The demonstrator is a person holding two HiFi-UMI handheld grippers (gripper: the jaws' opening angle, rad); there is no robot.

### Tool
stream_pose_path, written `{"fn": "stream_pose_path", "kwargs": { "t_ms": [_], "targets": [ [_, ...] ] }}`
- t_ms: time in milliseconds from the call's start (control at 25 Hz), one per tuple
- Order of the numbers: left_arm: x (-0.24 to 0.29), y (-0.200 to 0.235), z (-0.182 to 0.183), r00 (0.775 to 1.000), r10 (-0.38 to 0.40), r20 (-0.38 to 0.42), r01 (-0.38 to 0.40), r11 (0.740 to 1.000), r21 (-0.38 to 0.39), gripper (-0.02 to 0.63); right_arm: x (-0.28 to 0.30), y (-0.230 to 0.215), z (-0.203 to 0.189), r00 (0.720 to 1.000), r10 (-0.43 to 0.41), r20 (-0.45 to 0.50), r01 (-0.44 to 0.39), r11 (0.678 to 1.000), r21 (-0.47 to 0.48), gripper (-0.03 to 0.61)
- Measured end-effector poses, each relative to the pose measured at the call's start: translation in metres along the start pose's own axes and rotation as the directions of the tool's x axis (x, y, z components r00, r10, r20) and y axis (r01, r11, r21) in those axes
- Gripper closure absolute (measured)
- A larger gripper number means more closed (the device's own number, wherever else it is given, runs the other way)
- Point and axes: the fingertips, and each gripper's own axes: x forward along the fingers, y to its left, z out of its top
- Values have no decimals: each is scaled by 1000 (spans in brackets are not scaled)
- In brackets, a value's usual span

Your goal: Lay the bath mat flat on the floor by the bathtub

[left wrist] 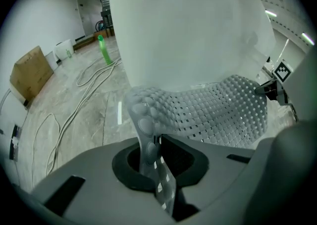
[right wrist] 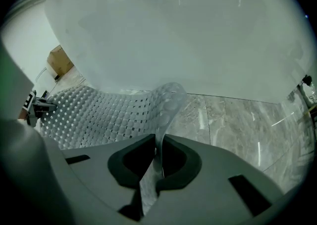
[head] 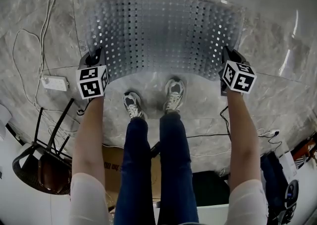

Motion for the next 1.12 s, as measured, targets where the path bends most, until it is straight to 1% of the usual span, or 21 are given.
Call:
{"fn": "stream_pose_path", "kwargs": {
  "t_ms": [200,360,560,720,840,920,1000,1040,1120],
  "targets": [
    [17,9,-10,999,-13,-50,11,999,-51,572,14,-7,-5,999,-48,-20,49,999,2,538],
    [31,21,-19,996,-8,-84,0,996,-94,572,28,-16,-11,994,-100,-39,100,995,-6,537],
    [46,30,-30,995,0,-95,-15,987,-160,572,45,-27,-17,986,-157,-52,156,988,-19,537],
    [54,35,-34,995,18,-95,-33,986,-161,568,53,-36,-22,981,-187,-50,185,982,-34,537],
    [59,39,-36,995,32,-92,-48,983,-177,548,57,-42,-24,978,-204,-48,202,979,-40,537],
    [63,42,-41,994,41,-100,-59,980,-190,537,62,-44,-26,973,-222,-60,219,974,-58,537],
    [68,45,-42,993,57,-107,-76,979,-187,530,66,-47,-26,966,-250,-72,244,966,-80,537],
    [70,47,-42,992,69,-109,-88,979,-182,520,67,-48,-26,961,-266,-74,259,962,-88,537],
    [72,52,-42,990,91,-107,-110,977,-183,473,69,-50,-27,953,-294,-73,287,953,-97,537]
  ]
}}
